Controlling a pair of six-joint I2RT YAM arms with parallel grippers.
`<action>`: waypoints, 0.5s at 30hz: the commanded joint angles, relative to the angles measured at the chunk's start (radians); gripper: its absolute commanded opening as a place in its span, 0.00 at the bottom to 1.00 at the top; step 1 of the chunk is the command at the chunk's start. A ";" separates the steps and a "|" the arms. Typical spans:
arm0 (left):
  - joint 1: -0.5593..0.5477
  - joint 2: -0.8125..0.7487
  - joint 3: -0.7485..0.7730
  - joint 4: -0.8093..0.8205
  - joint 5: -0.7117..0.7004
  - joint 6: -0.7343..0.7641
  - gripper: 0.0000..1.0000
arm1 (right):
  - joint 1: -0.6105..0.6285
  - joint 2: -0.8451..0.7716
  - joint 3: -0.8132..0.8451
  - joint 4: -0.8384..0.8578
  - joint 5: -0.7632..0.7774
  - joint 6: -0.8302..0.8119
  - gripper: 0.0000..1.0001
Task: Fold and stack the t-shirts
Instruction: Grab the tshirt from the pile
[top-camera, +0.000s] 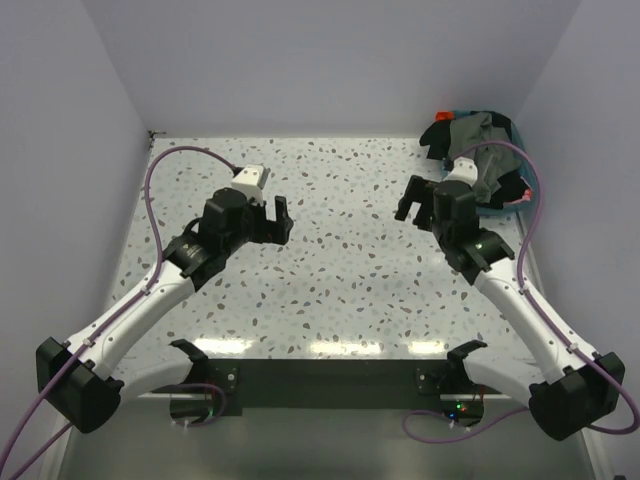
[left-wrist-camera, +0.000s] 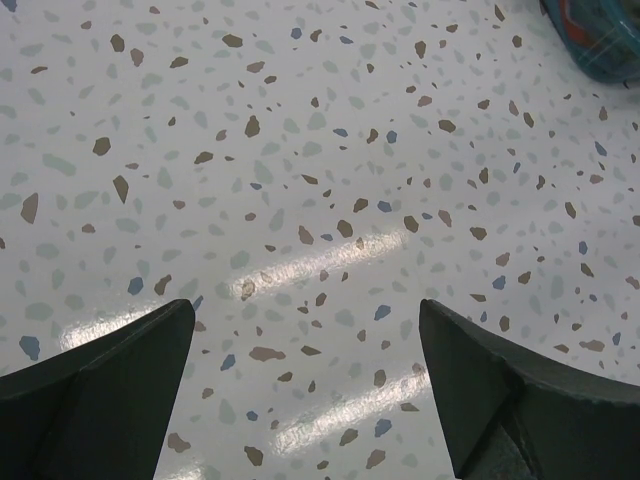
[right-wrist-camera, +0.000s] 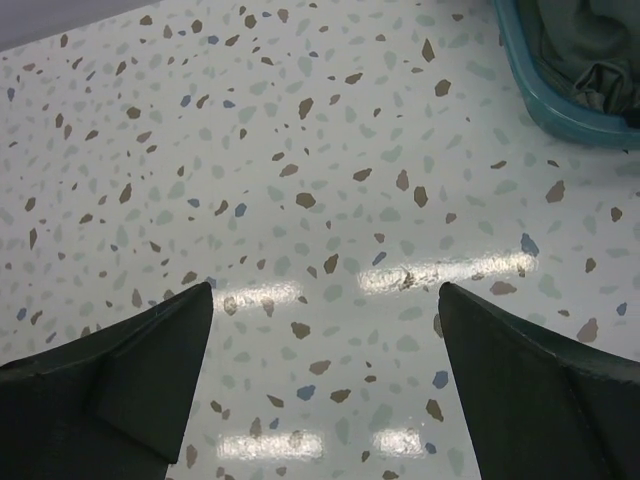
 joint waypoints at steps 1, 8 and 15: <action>0.009 -0.018 0.013 0.014 -0.001 0.029 1.00 | 0.001 0.024 0.031 0.031 0.037 -0.060 0.99; 0.013 -0.041 -0.014 0.018 0.013 0.035 1.00 | -0.045 0.360 0.328 0.016 0.213 -0.162 0.99; 0.029 -0.060 -0.013 0.008 0.010 0.032 1.00 | -0.269 0.653 0.586 -0.001 0.231 -0.148 0.94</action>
